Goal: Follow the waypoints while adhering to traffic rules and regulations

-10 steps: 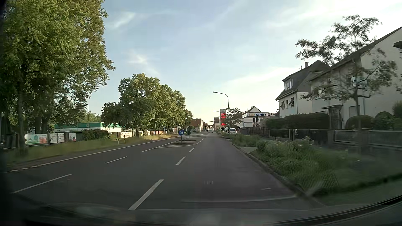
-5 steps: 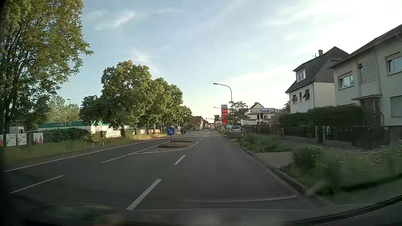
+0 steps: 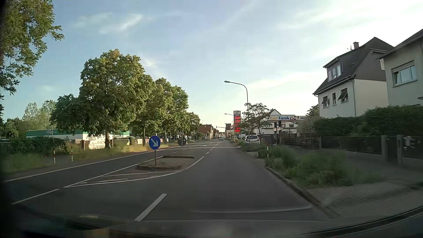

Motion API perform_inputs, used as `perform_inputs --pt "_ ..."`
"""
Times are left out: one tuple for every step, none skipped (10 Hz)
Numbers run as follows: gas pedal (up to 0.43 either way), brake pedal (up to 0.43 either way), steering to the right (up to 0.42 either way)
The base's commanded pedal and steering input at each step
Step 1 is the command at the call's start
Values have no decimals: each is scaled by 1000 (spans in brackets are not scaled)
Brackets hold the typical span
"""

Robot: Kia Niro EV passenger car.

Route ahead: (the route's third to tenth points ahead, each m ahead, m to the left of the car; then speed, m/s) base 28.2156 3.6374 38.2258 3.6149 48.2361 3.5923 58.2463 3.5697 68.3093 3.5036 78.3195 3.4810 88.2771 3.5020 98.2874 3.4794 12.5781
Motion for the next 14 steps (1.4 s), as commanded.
perform_inputs --pt "0 30 1" --pt "0 30 1" --pt "0 30 1" --pt "0 30 0" --pt "0 30 1" --pt "0 30 0" --pt "0 30 0" --pt "0 30 -3" --pt "0 30 -4" --pt "0 30 -4" --pt "0 30 -4" --pt "0 30 -4" --pt "0 30 -4" --pt "0 30 -4"
